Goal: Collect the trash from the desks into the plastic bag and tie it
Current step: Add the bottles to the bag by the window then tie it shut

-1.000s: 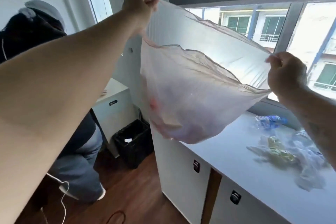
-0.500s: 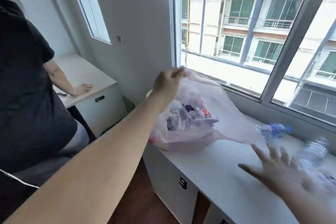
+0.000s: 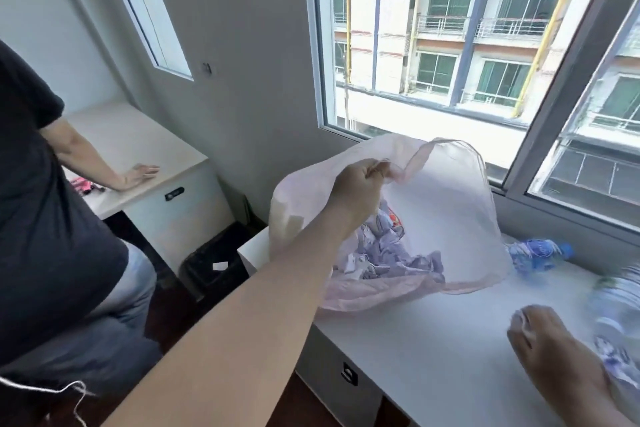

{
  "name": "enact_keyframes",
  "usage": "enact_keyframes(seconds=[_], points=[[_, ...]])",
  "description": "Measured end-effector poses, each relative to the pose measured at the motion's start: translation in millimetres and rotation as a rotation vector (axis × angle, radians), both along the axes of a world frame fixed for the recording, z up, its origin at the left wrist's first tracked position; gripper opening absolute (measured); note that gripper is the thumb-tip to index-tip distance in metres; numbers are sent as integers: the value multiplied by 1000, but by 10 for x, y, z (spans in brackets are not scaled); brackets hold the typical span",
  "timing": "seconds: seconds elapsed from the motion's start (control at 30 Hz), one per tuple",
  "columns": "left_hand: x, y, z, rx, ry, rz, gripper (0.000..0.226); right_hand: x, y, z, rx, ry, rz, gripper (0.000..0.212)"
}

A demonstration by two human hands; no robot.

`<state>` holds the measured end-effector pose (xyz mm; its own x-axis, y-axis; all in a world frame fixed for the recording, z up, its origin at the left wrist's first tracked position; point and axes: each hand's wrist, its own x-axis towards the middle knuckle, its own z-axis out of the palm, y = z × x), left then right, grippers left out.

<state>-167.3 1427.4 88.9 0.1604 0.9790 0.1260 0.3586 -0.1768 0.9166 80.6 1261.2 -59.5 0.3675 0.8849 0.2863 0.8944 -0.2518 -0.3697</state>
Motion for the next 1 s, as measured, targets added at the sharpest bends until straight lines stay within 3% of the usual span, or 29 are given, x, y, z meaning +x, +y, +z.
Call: enact_keyframes(seconds=[0.2, 0.3, 0.37, 0.4, 0.47, 0.53, 0.67, 0.83, 0.9, 1.0], points=[[-232, 367, 238, 77, 74, -39, 37, -852, 551, 1028, 526, 178, 178, 20], [-385, 448, 369, 79, 66, -110, 39, -1374, 889, 1367, 697, 134, 346, 16], [-509, 482, 414, 63, 71, -145, 40, -1645, 1152, 1433, 605, 71, 409, 17], [-566, 506, 427, 64, 76, -156, 42, -1746, 1278, 1422, 458, 56, 435, 22], [-662, 566, 428, 82, 89, -162, 41, -1829, 1454, 1321, 55, -8, 486, 52], [-725, 611, 421, 98, 92, -163, 38, -1780, 1504, 1181, -161, -64, 505, 78], [-708, 697, 383, 73, 42, -198, 40, -1466, 1284, 1055, -47, -203, 421, 81], [-319, 621, 260, 50, 5, -333, 37, -634, 535, 815, 64, -291, 115, 84], [-128, 565, 195, 67, 22, -352, 36, -267, 174, 623, -57, -268, -65, 86], [99, 520, 78, 78, 67, -363, 36, 48, -261, 217, -399, -170, -263, 88]])
